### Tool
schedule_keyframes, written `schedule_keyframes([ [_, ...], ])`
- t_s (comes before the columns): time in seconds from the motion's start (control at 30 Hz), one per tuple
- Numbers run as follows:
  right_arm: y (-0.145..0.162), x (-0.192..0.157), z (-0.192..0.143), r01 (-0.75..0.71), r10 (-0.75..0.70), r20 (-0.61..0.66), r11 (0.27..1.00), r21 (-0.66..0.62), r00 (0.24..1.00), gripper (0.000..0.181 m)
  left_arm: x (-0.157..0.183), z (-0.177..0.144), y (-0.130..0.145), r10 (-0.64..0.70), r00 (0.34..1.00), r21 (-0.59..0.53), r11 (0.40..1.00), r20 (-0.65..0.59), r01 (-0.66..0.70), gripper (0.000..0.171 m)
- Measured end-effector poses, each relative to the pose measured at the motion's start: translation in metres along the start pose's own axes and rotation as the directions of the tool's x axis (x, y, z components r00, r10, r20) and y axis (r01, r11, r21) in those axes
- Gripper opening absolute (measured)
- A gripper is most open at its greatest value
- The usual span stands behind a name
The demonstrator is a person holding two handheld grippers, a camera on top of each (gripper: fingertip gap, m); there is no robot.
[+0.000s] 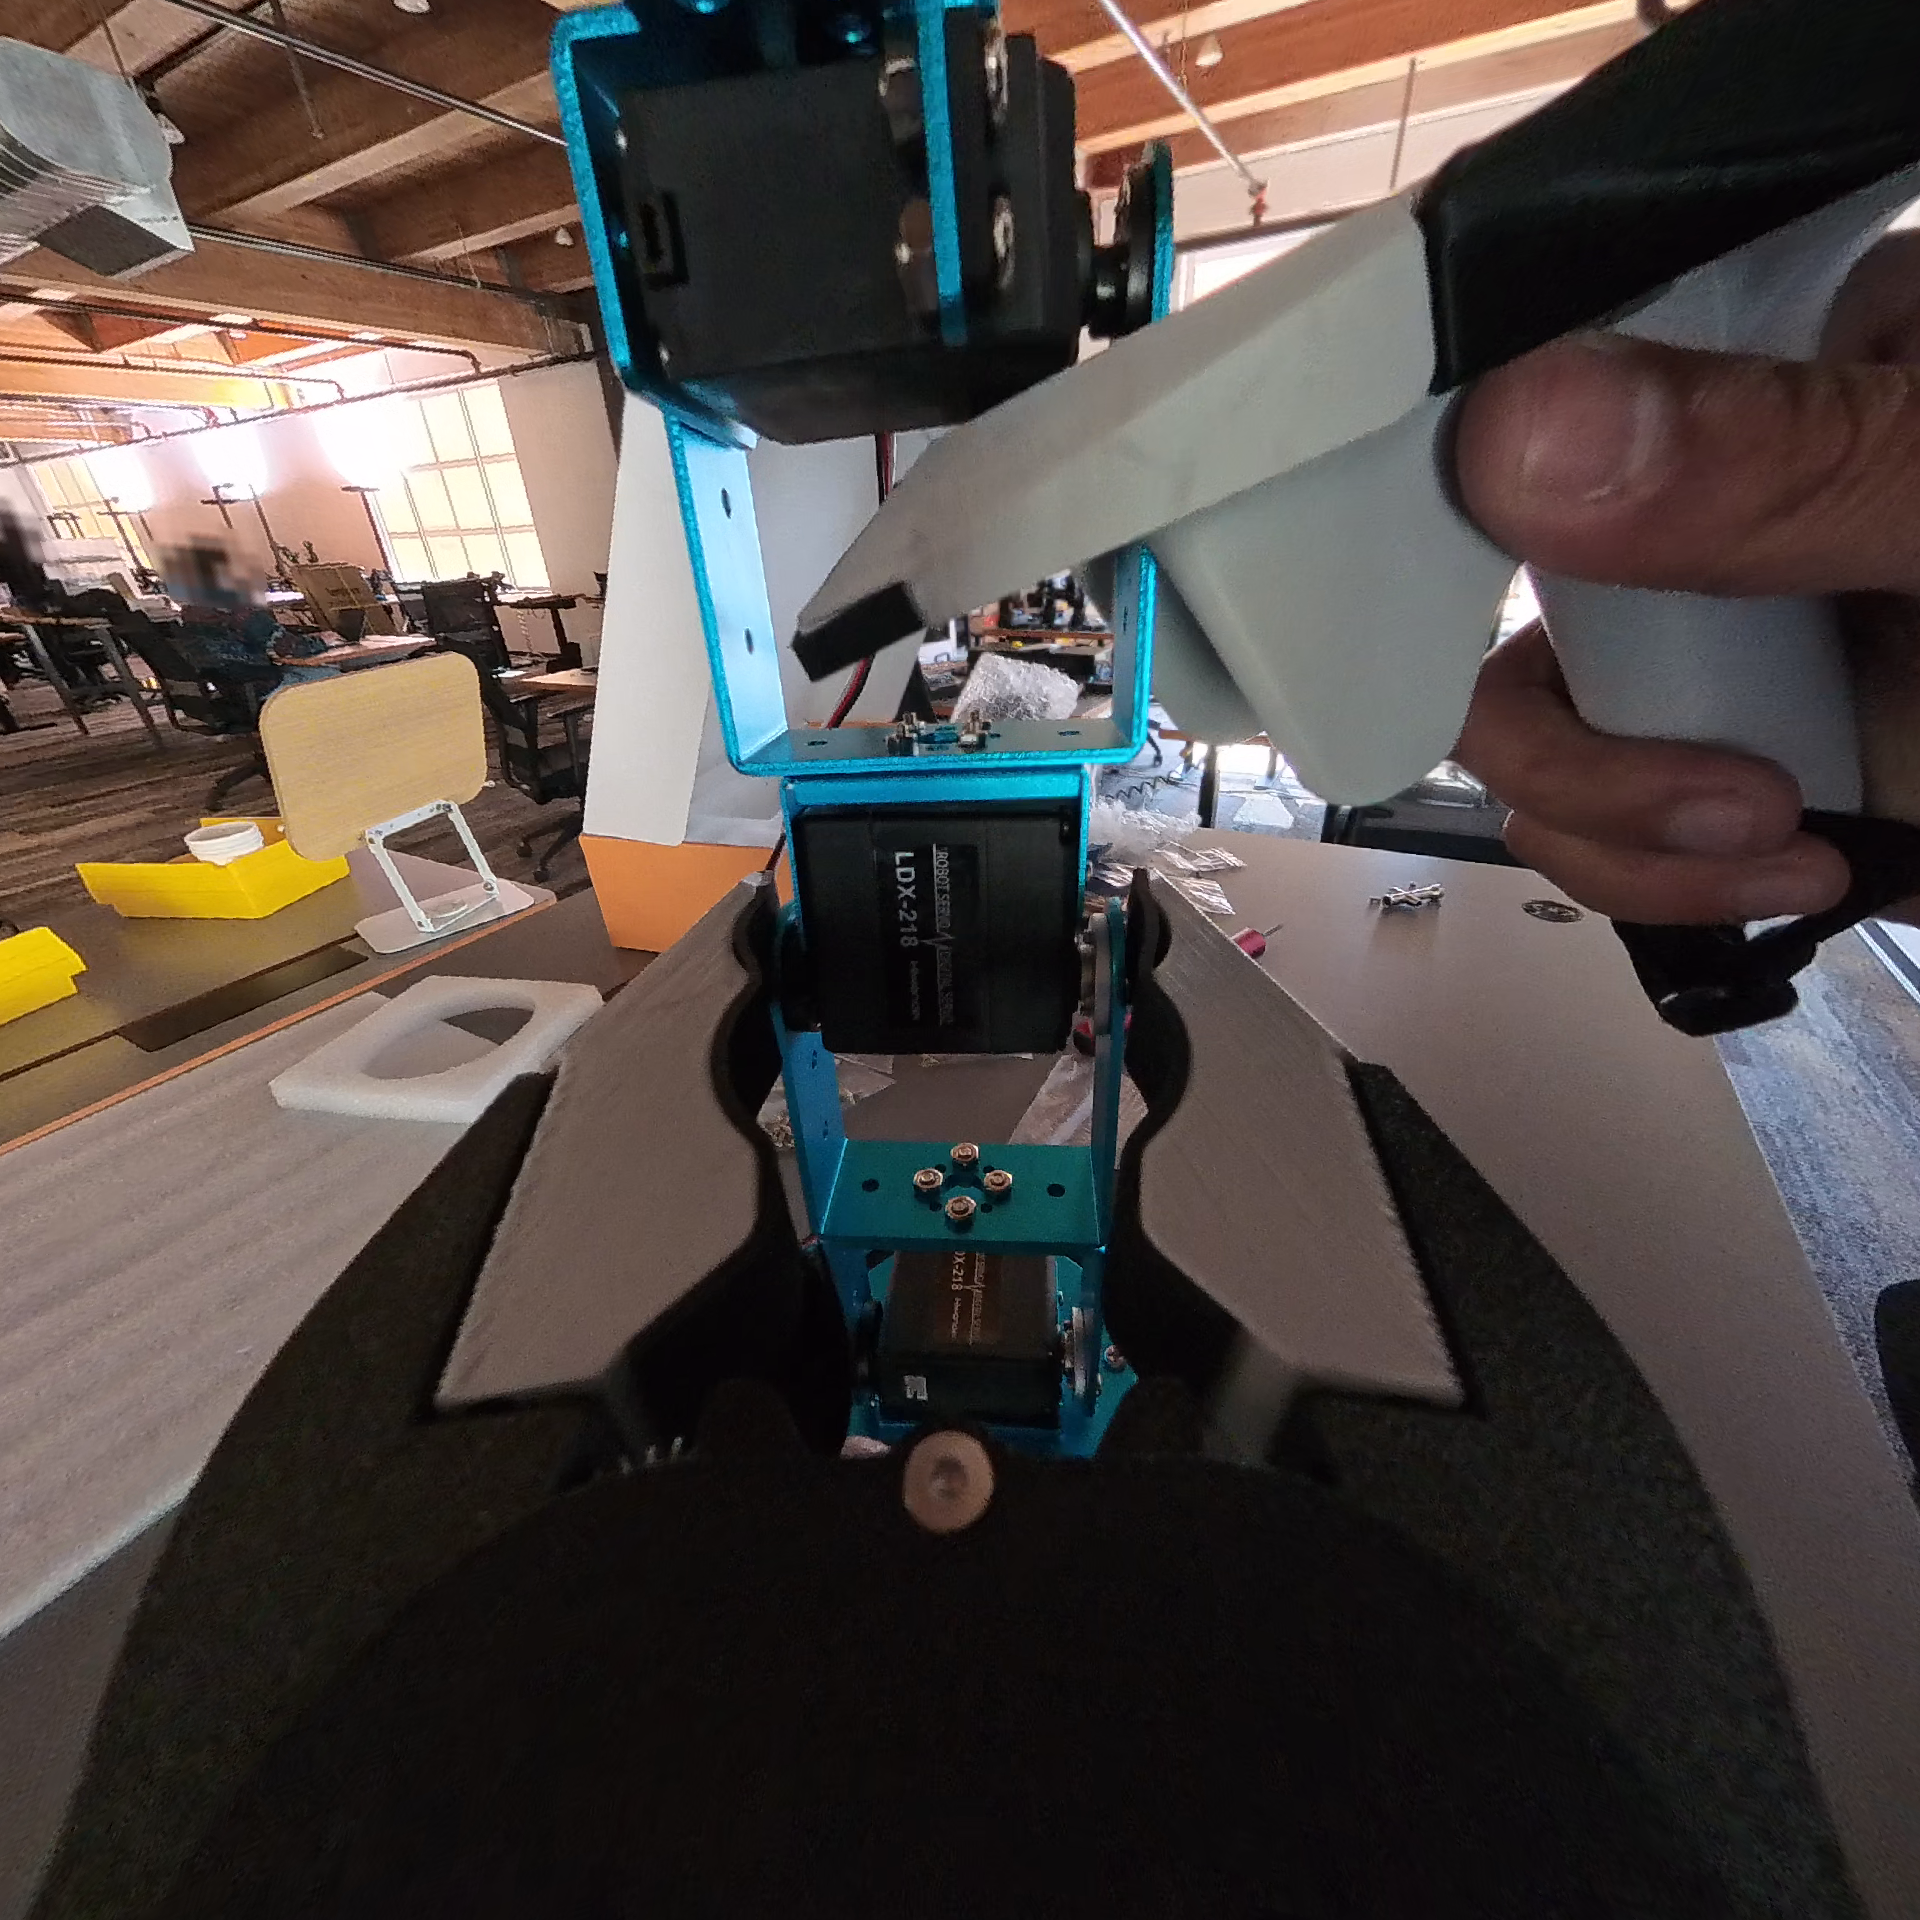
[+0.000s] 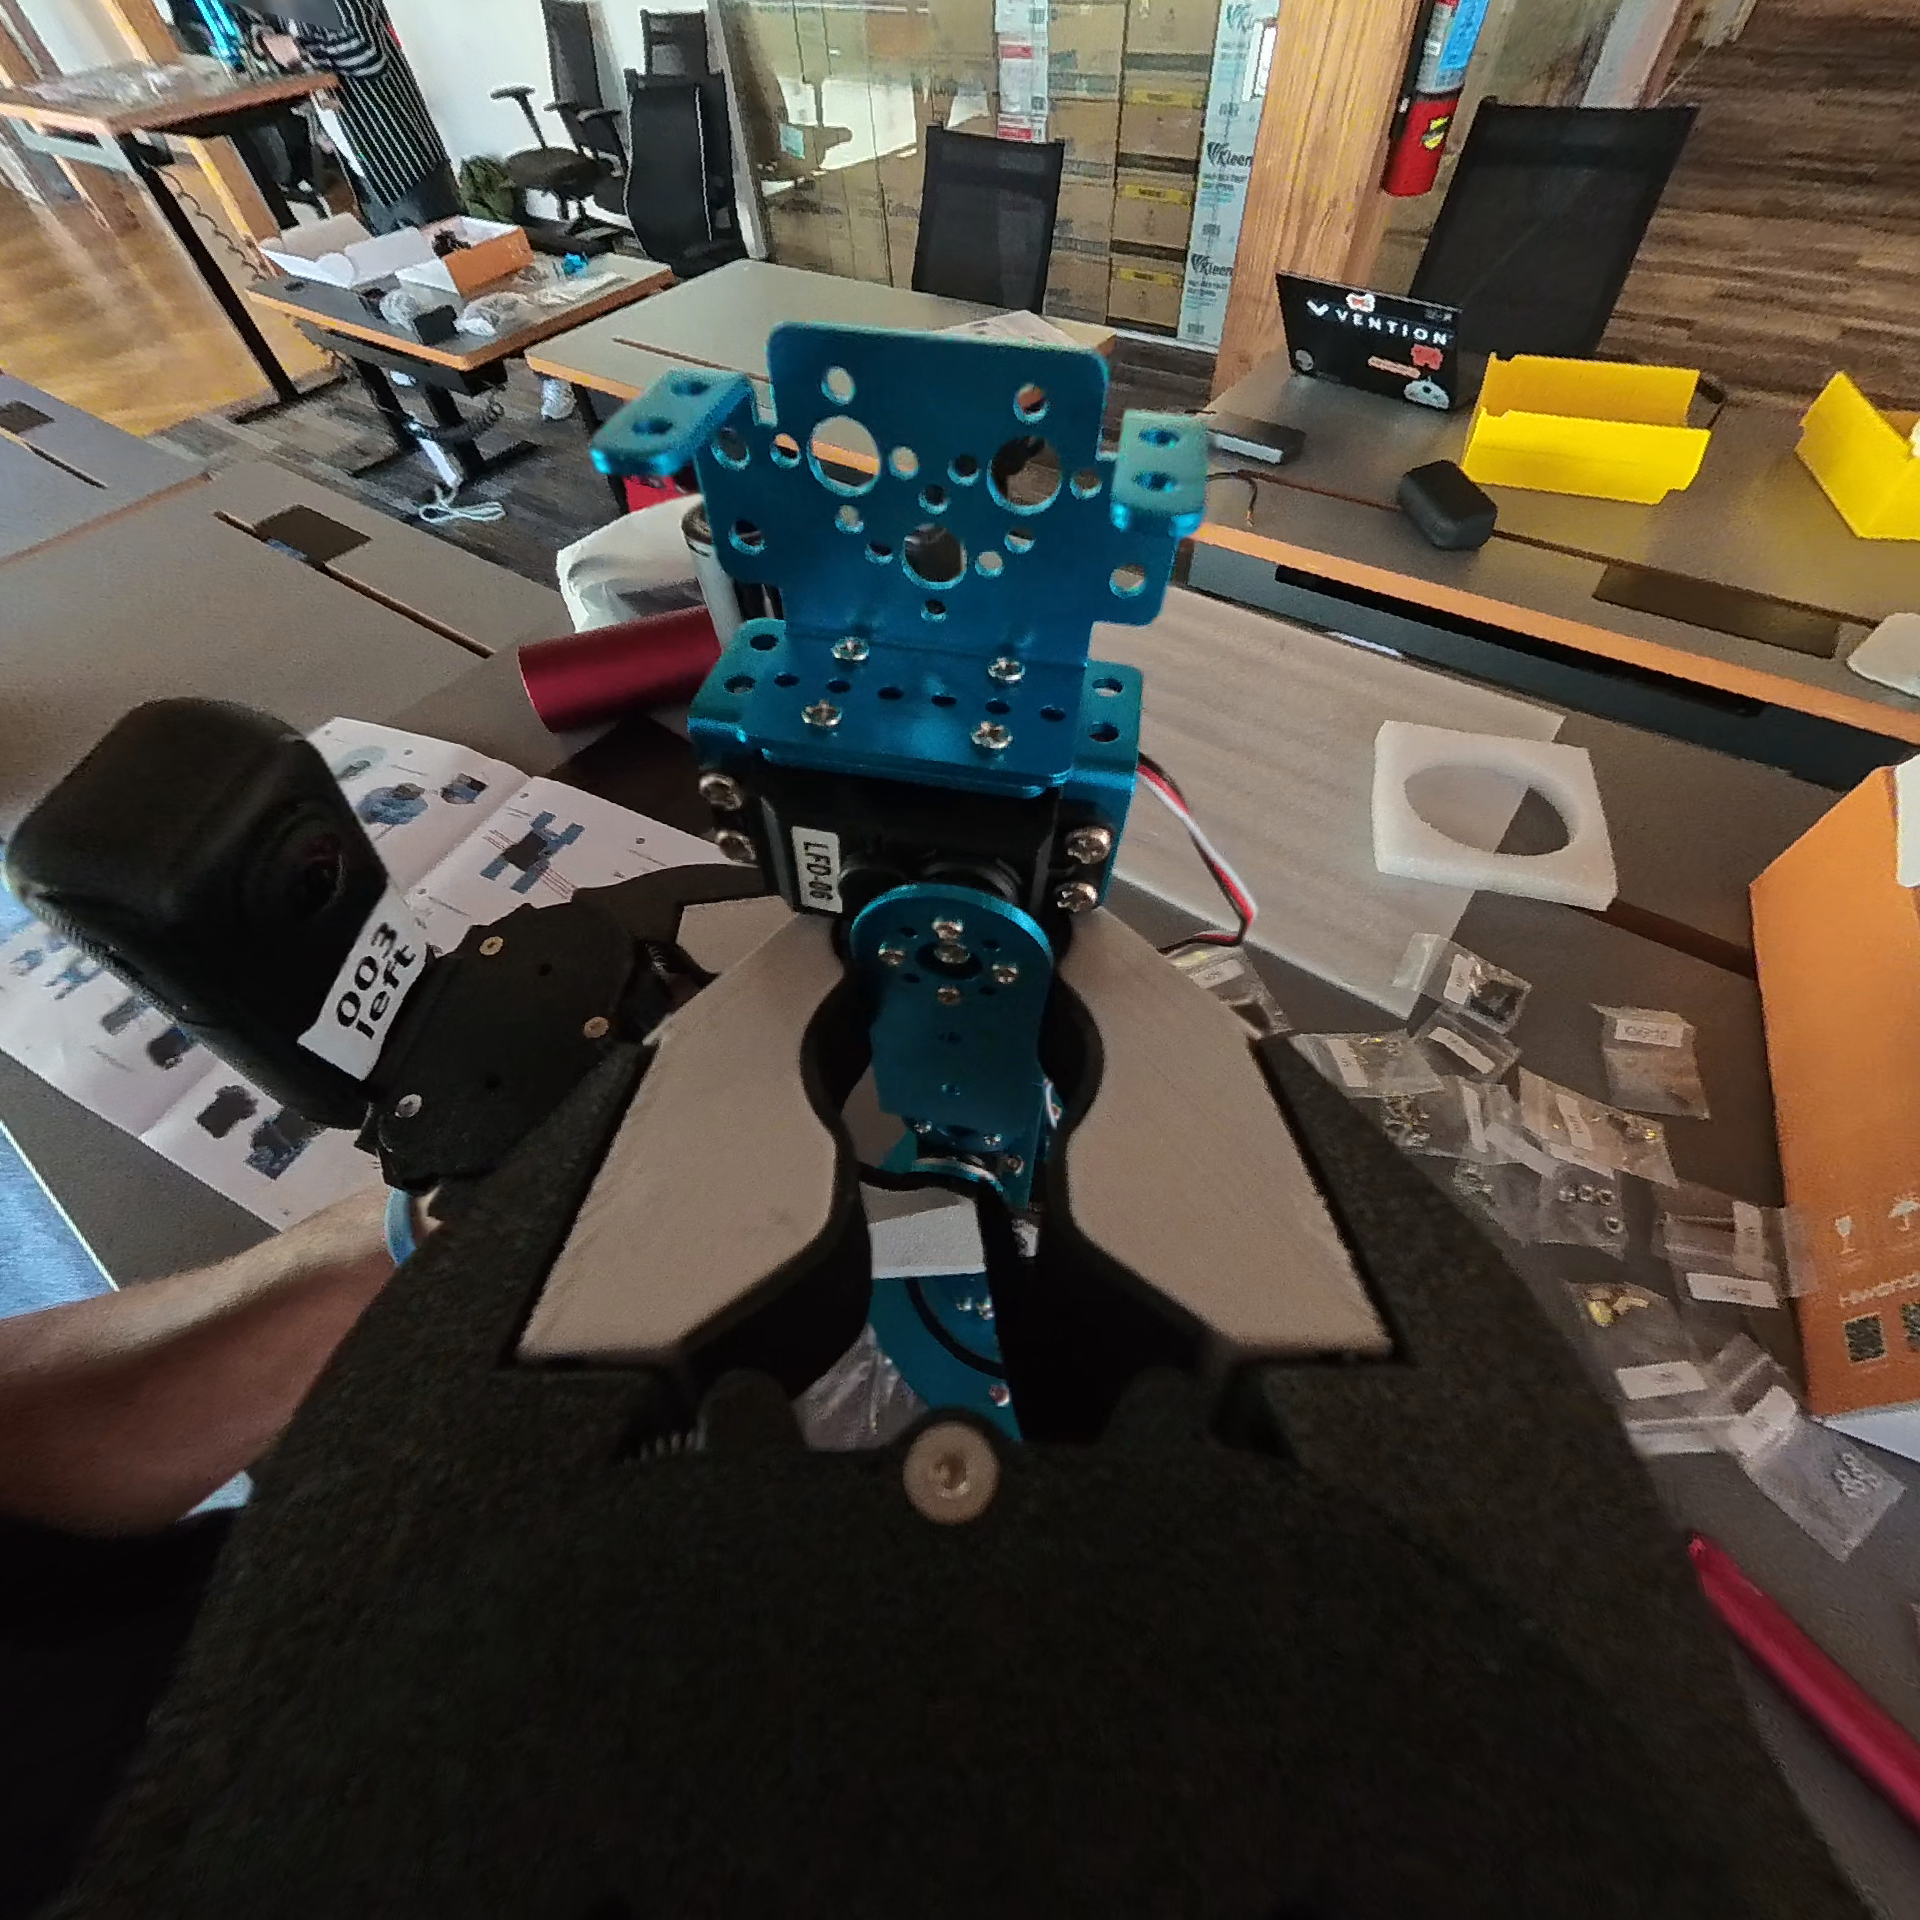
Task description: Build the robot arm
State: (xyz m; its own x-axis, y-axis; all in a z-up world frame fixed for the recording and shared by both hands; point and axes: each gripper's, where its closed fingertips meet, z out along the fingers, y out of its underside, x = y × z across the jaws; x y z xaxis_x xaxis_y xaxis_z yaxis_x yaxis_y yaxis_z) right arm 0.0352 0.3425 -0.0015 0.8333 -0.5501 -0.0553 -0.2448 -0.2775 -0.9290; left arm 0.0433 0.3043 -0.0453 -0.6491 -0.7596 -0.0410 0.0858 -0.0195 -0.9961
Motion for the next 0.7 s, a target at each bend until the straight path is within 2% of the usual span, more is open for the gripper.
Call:
schedule_keyframes([
  [0.33, 0.000, -0.001, 0.000, -0.015, 0.015, 0.021, 1.000, -0.009, 1.000, 0.027, 0.001, -0.003, 0.001, -0.016, 1.000, 0.012, 1.000, -0.010, 0.017, 0.066],
  [0.37, 0.000, -0.002, 0.000, -0.018, 0.018, 0.031, 1.000, -0.008, 0.999, 0.028, 0.000, -0.005, 0.002, -0.009, 1.000, 0.008, 1.000, 0.004, 0.009, 0.070],
  [0.43, 0.001, -0.002, 0.000, -0.041, 0.041, 0.044, 0.999, -0.014, 0.998, 0.028, -0.002, -0.008, 0.012, -0.019, 1.000, -0.021, 1.000, 0.015, 0.019, 0.094],
  [0.47, 0.001, -0.003, 0.001, -0.057, 0.058, 0.059, 0.998, -0.019, 0.997, 0.029, -0.001, -0.009, 0.020, -0.041, 0.999, -0.043, 0.998, 0.007, 0.042, 0.094],
  [0.53, 0.002, -0.005, 0.002, -0.087, 0.089, 0.082, 0.996, -0.022, 0.993, 0.033, 0.002, -0.008, 0.030, -0.071, 0.997, -0.065, 0.995, -0.016, 0.070, 0.089],
  [0.6, 0.003, -0.005, 0.004, -0.091, 0.093, 0.090, 0.995, -0.031, 0.992, 0.036, 0.004, -0.006, 0.030, -0.057, 0.998, -0.059, 0.997, -0.021, 0.056, 0.074],
  [0.7, 0.001, -0.004, 0.004, -0.033, 0.034, 0.062, 0.999, -0.023, 0.997, 0.027, 0.001, 0.000, 0.033, -0.026, 1.000, -0.083, 0.996, -0.007, 0.026, 0.065],
])
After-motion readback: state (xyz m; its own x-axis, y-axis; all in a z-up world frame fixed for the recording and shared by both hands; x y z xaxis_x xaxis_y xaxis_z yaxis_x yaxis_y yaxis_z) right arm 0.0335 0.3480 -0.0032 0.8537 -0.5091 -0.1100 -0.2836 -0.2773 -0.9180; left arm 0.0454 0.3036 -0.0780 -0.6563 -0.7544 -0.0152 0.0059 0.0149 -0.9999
